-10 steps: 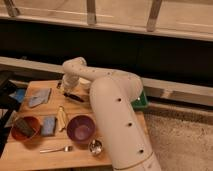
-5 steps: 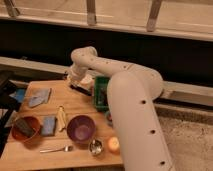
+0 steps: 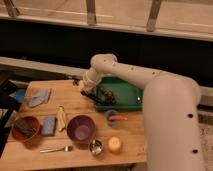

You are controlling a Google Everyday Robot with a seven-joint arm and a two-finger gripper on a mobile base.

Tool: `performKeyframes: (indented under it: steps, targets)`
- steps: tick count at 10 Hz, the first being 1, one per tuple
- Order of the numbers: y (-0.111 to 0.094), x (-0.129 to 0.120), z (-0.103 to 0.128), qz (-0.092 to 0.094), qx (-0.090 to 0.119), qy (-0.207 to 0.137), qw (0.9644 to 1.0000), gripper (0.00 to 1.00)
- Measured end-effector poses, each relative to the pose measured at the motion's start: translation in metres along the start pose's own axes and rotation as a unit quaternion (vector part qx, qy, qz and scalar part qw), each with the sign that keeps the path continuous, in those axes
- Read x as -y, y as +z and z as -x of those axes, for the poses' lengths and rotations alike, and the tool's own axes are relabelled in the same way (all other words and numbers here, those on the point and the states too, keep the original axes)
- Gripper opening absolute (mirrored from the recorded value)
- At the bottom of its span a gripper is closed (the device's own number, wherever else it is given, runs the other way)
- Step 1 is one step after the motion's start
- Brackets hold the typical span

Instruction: Place brush in metal cup

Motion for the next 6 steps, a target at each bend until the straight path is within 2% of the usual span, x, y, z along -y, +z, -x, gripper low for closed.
performKeyframes:
  steps: [2,6]
  targets:
    - [-0.011,-0.006,-0.01,-0.006,-0.003,-0.011,0.9999,0.0]
    - [-0.037,-0.024,-0.016,-0.022,-0.005,-0.045,0.9987,0.0]
